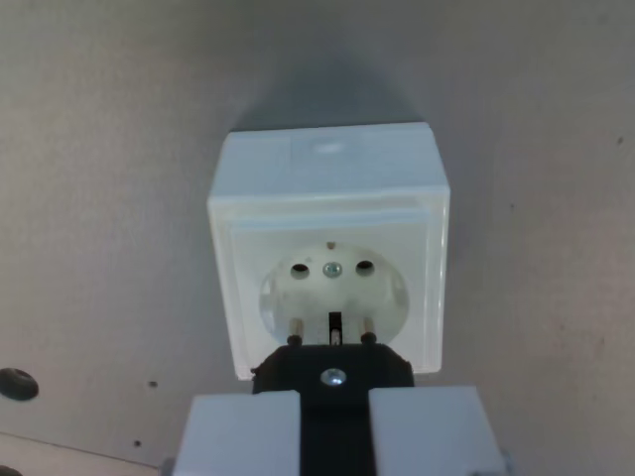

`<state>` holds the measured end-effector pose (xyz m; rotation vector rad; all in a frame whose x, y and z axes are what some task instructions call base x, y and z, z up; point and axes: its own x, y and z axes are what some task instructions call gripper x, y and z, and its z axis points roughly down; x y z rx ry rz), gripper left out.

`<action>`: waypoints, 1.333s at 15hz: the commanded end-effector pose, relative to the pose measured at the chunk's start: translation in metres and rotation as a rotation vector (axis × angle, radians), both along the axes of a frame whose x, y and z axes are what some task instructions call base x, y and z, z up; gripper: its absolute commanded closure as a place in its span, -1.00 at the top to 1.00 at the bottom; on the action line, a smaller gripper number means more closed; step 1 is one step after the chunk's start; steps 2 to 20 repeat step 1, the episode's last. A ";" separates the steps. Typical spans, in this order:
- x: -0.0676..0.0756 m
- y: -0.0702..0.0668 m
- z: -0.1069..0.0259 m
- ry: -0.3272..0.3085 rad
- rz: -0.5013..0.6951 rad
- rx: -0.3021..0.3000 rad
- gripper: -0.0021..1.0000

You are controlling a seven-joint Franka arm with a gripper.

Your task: Move above the white socket

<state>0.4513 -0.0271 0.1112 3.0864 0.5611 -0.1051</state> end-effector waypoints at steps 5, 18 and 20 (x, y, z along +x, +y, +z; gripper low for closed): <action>-0.007 -0.001 -0.005 -0.116 0.042 -0.020 -1.00; -0.007 -0.001 -0.005 -0.116 0.042 -0.020 -1.00; -0.007 -0.001 -0.005 -0.116 0.042 -0.020 -1.00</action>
